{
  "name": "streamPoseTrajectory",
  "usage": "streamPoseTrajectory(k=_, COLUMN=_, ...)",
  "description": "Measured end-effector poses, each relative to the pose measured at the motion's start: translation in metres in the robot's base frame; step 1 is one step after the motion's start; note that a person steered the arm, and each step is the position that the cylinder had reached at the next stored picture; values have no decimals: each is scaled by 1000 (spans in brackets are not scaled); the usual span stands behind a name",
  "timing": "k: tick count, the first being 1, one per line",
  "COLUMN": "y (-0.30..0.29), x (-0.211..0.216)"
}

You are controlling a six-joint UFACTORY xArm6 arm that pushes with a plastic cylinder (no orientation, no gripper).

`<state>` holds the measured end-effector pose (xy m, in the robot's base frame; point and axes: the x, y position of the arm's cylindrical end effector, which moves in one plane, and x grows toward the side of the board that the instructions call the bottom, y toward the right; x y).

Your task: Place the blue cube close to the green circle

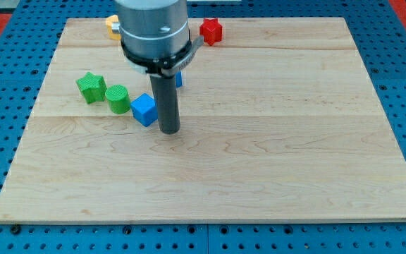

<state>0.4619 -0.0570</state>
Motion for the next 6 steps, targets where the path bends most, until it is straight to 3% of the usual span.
streamPoseTrajectory(k=2, y=-61, x=11)
streamPoseTrajectory(k=6, y=-65, x=-8)
